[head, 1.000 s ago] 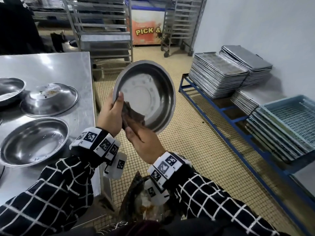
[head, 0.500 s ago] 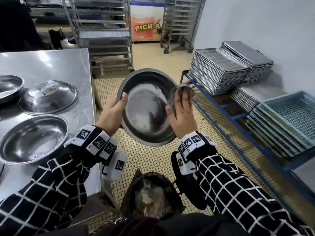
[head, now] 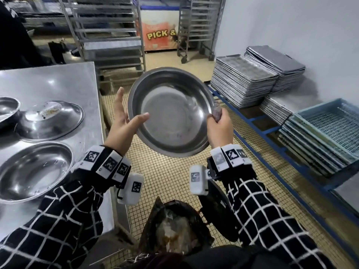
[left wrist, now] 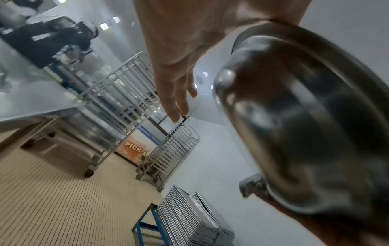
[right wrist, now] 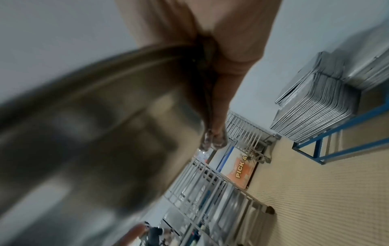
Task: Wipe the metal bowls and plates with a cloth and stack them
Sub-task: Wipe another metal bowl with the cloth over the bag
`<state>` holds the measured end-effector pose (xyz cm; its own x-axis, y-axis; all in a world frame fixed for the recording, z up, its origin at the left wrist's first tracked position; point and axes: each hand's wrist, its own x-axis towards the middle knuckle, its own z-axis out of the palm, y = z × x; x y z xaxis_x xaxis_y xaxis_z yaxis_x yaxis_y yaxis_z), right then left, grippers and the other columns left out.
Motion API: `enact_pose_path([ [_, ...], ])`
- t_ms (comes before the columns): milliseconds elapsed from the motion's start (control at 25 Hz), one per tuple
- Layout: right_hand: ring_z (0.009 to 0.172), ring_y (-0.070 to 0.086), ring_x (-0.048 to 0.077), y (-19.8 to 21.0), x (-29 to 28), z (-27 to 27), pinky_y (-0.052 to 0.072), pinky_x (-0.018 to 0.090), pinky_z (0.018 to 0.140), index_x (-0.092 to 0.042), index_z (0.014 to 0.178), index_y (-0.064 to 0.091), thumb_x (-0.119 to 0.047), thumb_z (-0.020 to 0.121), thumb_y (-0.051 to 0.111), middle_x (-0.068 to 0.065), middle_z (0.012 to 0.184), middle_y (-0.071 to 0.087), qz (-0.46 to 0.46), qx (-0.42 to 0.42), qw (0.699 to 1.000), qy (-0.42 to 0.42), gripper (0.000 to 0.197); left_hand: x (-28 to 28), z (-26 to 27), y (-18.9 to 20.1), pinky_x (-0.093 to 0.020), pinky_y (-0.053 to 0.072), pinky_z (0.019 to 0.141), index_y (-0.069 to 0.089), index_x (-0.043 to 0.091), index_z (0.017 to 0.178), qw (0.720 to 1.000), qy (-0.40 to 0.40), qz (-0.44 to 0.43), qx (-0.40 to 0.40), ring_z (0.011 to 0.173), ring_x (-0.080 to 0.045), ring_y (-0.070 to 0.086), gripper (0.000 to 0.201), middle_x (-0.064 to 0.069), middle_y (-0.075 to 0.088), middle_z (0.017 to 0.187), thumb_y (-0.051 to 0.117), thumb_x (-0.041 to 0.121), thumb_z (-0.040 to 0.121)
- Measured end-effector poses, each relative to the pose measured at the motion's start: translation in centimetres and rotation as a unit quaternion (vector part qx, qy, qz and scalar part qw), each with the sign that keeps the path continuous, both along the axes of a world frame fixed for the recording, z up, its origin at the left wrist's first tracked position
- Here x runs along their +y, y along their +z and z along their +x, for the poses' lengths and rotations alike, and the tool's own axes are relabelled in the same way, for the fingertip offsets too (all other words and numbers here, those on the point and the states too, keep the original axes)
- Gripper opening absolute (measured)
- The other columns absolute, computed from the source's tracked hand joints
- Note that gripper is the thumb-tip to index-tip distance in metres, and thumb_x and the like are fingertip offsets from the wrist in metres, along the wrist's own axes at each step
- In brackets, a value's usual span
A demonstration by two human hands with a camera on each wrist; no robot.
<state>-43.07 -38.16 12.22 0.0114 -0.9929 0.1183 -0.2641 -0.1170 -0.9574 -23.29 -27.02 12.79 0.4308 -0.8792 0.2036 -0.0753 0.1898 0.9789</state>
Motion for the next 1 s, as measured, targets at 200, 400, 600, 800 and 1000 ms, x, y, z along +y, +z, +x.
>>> enact_pose_path([
  [200,0.076,0.056,0.003,0.8,1.3,1.0,0.043,0.006,0.061,-0.007,0.112,0.052,-0.009,0.093,0.050,-0.001,0.094,0.060,-0.021,-0.097,0.993,-0.056,0.019,0.7,-3.7,0.4,-0.009,0.048,0.081,0.040,0.021,0.130,0.998,-0.036,-0.018,-0.052,0.100,0.008,0.061,0.062,0.012,0.061,0.109,0.072,0.023,0.077],
  [400,0.092,0.058,0.004,0.9,1.8,1.4,0.046,0.020,0.074,-0.018,0.127,0.048,-0.028,0.098,0.048,-0.007,0.104,0.061,0.013,-0.126,0.992,0.026,0.030,-0.3,-3.4,0.0,-0.023,0.054,0.086,0.040,0.008,0.136,0.995,0.093,0.021,0.014,0.099,-0.007,0.061,0.065,-0.002,0.062,0.108,0.057,0.016,0.074],
  [600,0.087,0.058,-0.001,0.2,2.3,1.8,0.046,0.011,0.070,-0.025,0.142,0.038,-0.041,0.098,0.043,-0.017,0.095,0.058,-0.028,-0.034,0.998,0.055,0.047,-0.7,-0.1,-0.8,-0.013,0.042,0.077,0.017,0.021,0.150,0.988,0.141,0.053,0.017,0.087,0.000,0.052,0.070,0.008,0.054,0.105,0.046,0.005,0.088],
  [800,0.126,0.048,0.016,-1.8,6.4,5.2,0.041,0.042,0.105,-0.021,0.144,0.035,-0.052,0.095,0.028,0.004,0.138,0.051,-0.192,0.168,0.865,0.433,0.059,-0.9,1.3,0.6,-0.007,0.039,0.062,0.049,0.011,0.130,0.989,0.144,0.032,-0.005,0.067,0.003,0.051,0.038,0.012,0.051,0.081,0.046,0.011,0.092],
  [1000,0.147,0.010,0.017,-3.3,3.4,4.2,0.009,0.041,0.120,-0.028,0.149,0.025,-0.053,0.098,0.007,-0.005,0.155,0.028,-0.218,0.430,0.783,0.392,0.059,0.0,2.0,0.8,-0.032,0.045,0.085,0.053,0.048,0.111,0.992,0.126,0.003,-0.018,0.099,-0.014,0.055,0.043,0.011,0.059,0.099,0.048,0.022,0.076],
])
